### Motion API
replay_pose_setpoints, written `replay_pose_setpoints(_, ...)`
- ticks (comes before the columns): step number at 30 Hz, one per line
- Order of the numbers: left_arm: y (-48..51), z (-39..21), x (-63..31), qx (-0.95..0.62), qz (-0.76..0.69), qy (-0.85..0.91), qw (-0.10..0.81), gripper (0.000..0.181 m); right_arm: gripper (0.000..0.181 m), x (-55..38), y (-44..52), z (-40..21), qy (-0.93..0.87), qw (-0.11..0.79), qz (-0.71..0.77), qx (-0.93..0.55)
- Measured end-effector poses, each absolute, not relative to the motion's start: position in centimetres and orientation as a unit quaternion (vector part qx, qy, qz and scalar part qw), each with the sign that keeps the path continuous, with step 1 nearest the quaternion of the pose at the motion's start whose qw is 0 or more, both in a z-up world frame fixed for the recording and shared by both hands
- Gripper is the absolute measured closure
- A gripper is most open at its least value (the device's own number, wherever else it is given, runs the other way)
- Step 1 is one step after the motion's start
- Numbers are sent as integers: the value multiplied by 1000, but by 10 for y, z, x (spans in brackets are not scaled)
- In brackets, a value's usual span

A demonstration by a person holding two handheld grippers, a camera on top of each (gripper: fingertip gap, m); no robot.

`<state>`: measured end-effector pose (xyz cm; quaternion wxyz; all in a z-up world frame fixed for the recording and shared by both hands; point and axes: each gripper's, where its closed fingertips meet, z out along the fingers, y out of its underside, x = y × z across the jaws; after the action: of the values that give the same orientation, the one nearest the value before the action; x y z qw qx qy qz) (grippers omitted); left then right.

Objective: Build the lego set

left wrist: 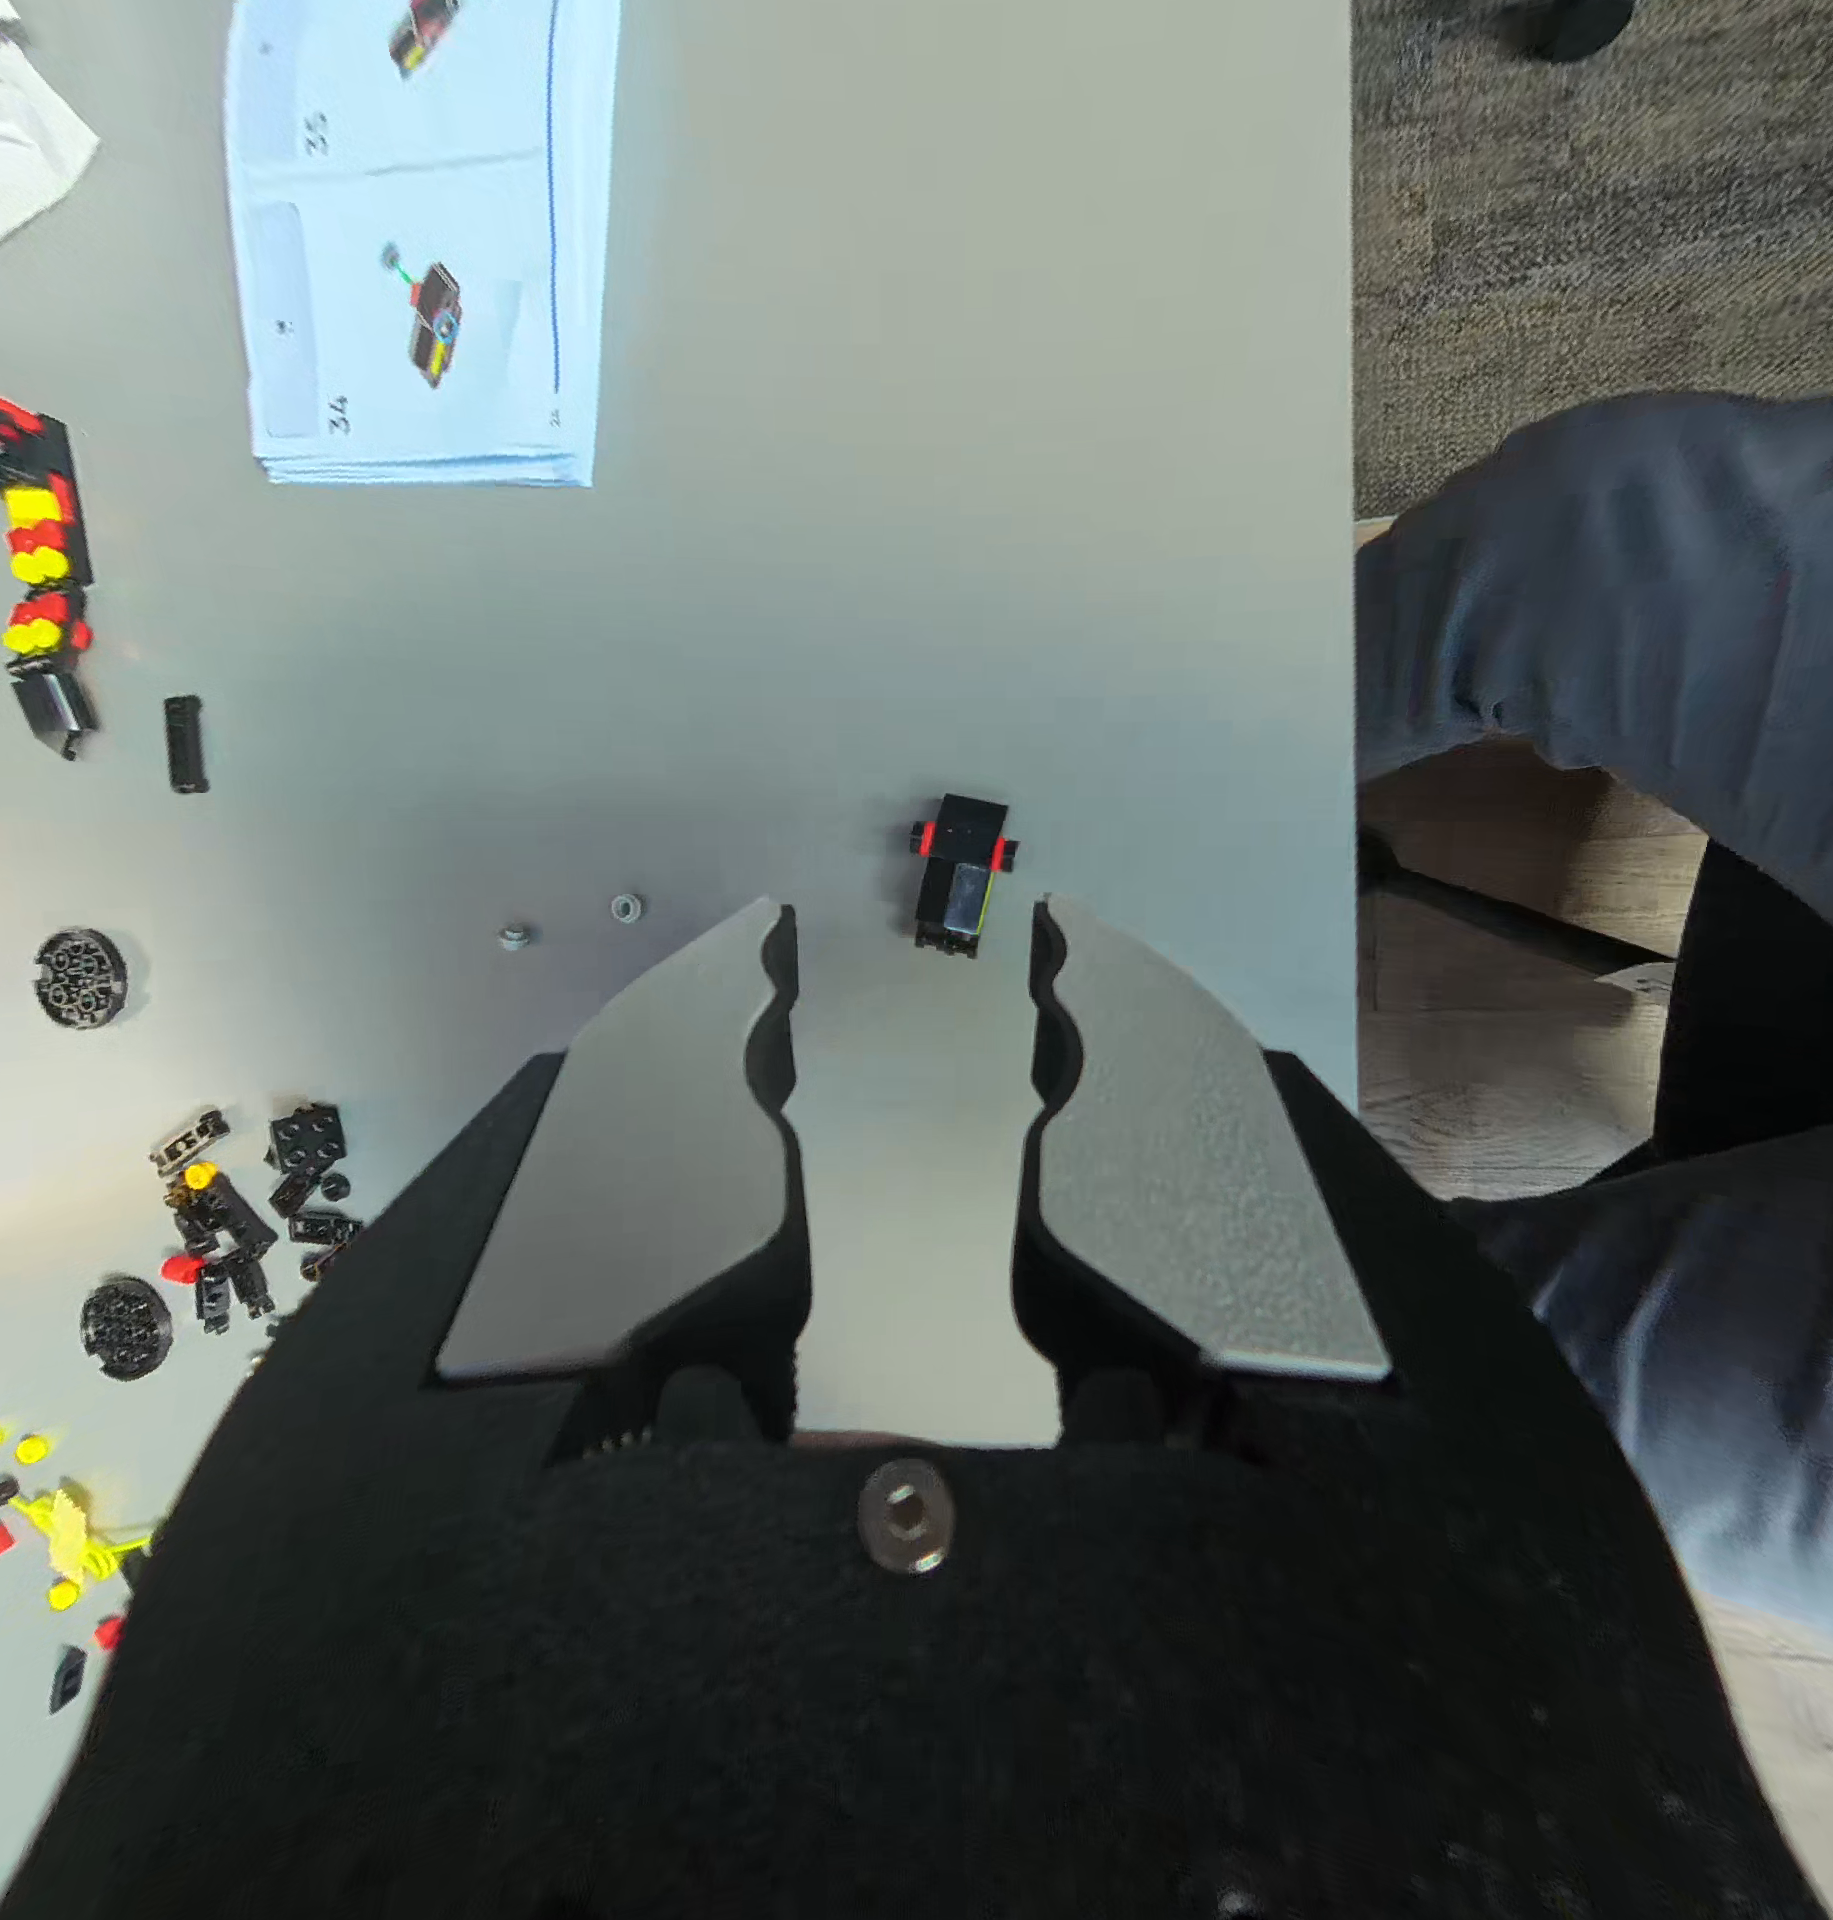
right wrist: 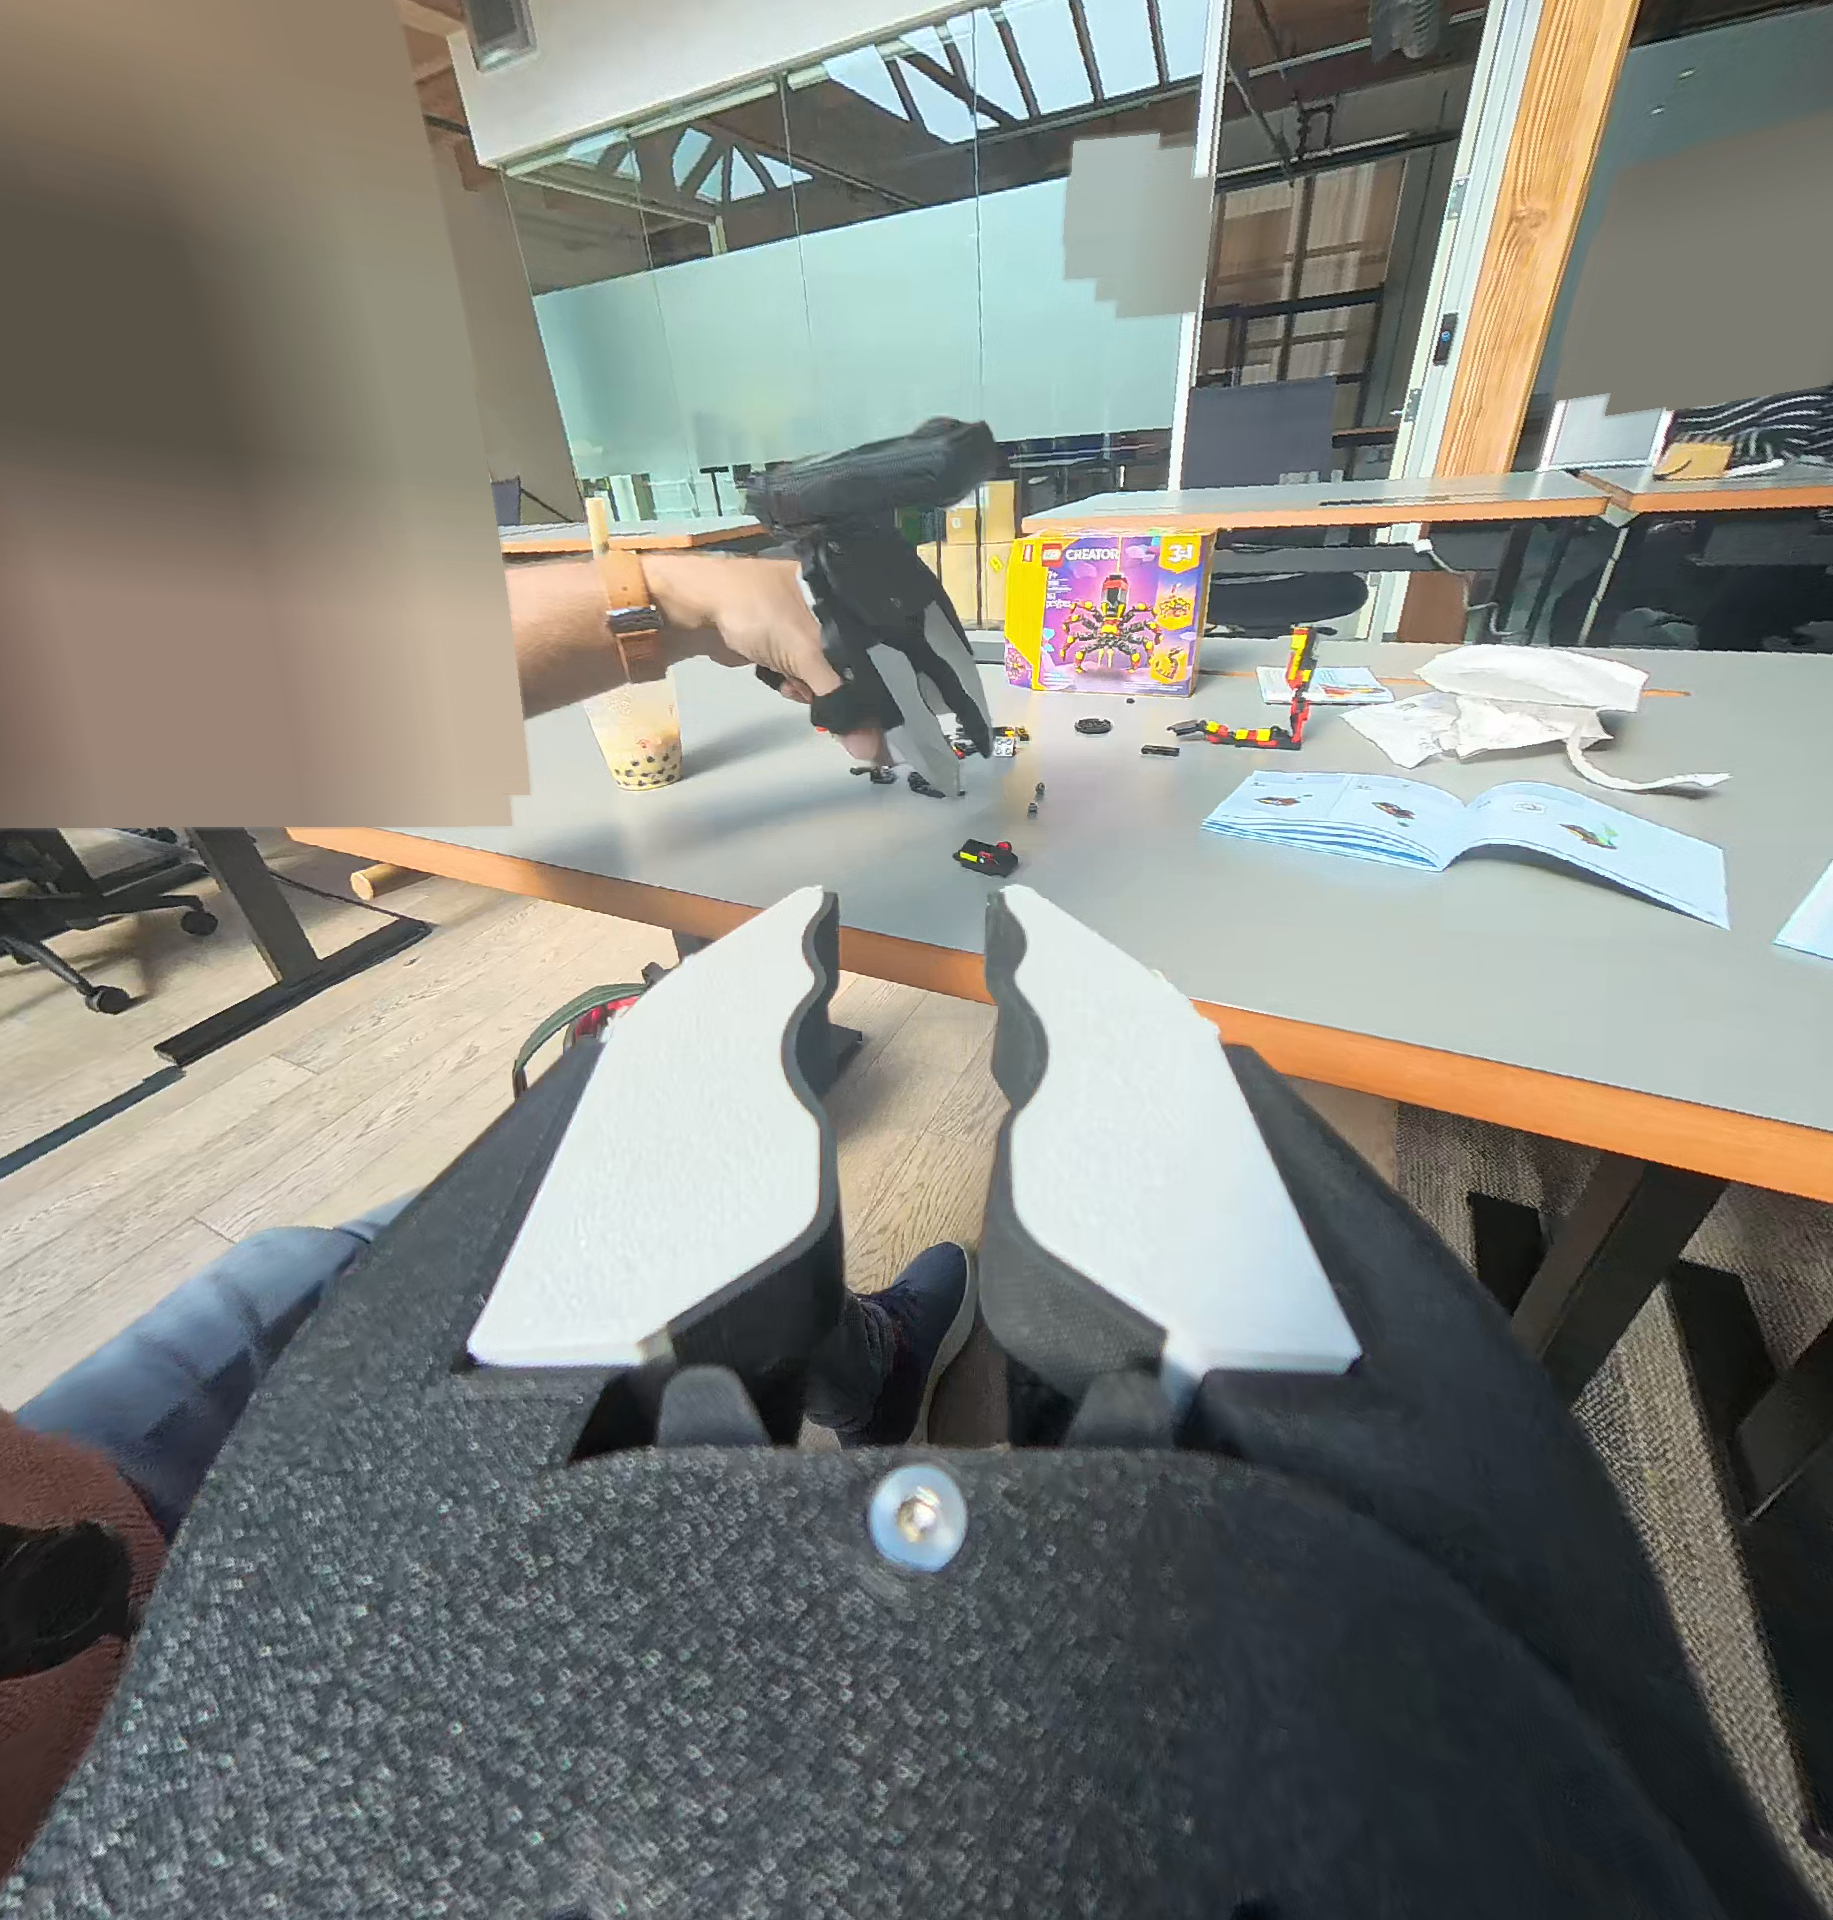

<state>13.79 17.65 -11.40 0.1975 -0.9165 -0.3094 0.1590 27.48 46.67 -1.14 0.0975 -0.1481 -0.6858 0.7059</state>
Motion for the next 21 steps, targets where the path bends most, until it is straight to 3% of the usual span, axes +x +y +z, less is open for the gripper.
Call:
replay_pose_setpoints(1, 179, -99, 145, -909, 180, -307, 218, 139, 155, 270, 472, -13, -688, 102, 701, -157)
replay_pose_setpoints(12, 144, 13, 271, -799, 385, -345, 308, 139, 154, 216, 526, -19, -688, 169, 689, -153)
replay_pose_setpoints(21, 175, 33, 350, -687, 457, -401, 398, 134, 155, 247, 565, -2, -584, 167, 776, -169)
